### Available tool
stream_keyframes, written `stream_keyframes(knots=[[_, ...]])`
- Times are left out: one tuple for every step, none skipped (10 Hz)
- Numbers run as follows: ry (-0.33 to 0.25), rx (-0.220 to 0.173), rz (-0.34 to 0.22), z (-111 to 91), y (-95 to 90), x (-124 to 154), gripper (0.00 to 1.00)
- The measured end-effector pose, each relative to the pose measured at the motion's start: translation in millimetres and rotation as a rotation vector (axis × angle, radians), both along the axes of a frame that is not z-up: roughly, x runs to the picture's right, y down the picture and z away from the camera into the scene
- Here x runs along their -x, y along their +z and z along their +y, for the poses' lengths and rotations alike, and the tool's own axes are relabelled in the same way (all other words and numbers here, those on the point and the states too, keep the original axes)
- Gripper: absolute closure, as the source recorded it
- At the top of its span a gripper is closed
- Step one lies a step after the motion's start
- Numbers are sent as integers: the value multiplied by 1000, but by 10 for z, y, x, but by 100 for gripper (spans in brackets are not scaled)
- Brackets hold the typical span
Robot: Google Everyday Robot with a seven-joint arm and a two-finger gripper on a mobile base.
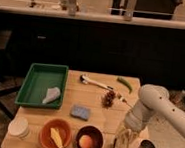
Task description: Place eraser in plastic cup
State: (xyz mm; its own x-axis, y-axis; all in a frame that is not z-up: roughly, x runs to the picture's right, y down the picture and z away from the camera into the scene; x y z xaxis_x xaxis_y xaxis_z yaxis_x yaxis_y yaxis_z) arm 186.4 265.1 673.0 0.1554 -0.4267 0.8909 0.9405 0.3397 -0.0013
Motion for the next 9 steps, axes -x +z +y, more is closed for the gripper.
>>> stream_keyframes(knots=[[0,0,0,0,0,0,22],[0,0,0,1,1,0,20],[1,1,-1,2,2,1,20],[1,1,-1,3,2,1,20],[1,1,-1,3,2,1,20],[1,1,-1,2,1,1,20],[1,1,-1,2,2,1,20],[1,1,-1,2,2,1,20],[1,1,-1,2,2,1,20]])
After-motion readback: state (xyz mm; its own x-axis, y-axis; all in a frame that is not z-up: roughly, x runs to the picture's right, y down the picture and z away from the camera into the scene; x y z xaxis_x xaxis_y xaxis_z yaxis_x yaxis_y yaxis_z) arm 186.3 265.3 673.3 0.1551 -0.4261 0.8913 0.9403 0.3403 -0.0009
